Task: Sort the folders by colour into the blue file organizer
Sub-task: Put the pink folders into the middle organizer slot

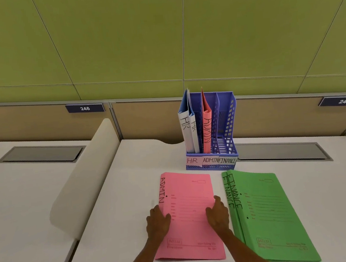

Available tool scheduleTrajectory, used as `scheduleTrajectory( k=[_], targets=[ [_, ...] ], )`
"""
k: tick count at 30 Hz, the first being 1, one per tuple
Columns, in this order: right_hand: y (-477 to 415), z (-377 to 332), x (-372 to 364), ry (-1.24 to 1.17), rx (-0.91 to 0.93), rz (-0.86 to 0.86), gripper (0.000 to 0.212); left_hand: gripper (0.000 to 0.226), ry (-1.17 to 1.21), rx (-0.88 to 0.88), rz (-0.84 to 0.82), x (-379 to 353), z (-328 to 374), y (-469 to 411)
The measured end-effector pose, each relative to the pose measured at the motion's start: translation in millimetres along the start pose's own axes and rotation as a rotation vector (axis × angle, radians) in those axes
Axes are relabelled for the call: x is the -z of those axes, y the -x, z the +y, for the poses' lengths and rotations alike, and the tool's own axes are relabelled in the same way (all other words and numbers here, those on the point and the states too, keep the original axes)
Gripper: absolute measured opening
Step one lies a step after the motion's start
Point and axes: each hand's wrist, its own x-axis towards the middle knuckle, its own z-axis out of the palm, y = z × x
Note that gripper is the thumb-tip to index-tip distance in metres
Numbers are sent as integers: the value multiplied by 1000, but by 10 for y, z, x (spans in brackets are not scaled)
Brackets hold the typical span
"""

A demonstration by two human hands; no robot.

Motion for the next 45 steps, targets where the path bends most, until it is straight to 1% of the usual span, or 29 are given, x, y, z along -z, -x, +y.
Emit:
scheduleTrajectory(
  k=[5,8,12,14,16,19,21,24,27,29,32,35,38,39,43,45],
  targets=[
    [-53,-29,-20,-86,-72,-31,54,63,91,52,12,55,-8,-46],
    [-87,4,15,-175,-123,-51,52,67,140,27,6,50,-104,-120],
    [-101,36,52,-291,-197,-54,50,48,361,-62,2,71,-73,-12],
    [-107,14,63,-321,-252,-40,52,44,444,-104,-14,85,-35,67],
    [-95,-22,69,-292,-263,-2,52,47,523,-141,-32,91,-5,114],
    [-85,-94,92,-229,-227,103,50,52,625,-188,-27,112,63,164],
    [-98,-178,122,-235,-202,175,47,50,674,-228,-5,156,153,217],
    [-130,-359,237,-254,-170,292,38,41,750,-284,44,263,344,310],
    [-140,-571,463,-245,-155,391,42,41,809,-327,36,343,546,356],
    [-187,-651,607,-247,-143,437,43,45,817,-374,-32,374,647,357],
    [-274,-717,802,-285,-111,474,43,55,746,-444,-168,373,757,350],
    [-371,-748,967,-329,-61,479,39,62,643,-495,-225,329,885,374],
    [-423,-763,1128,-393,-37,475,37,59,611,-534,-230,277,1062,419],
    [-431,-778,1180,-418,-26,471,39,57,611,-537,-216,260,1126,437],
    [-389,-906,1357,-487,-21,443,61,62,604,-555,-164,176,1374,516],
    [-337,-964,1446,-478,3,457,64,64,599,-565,-133,110,1496,552]
  ],
)
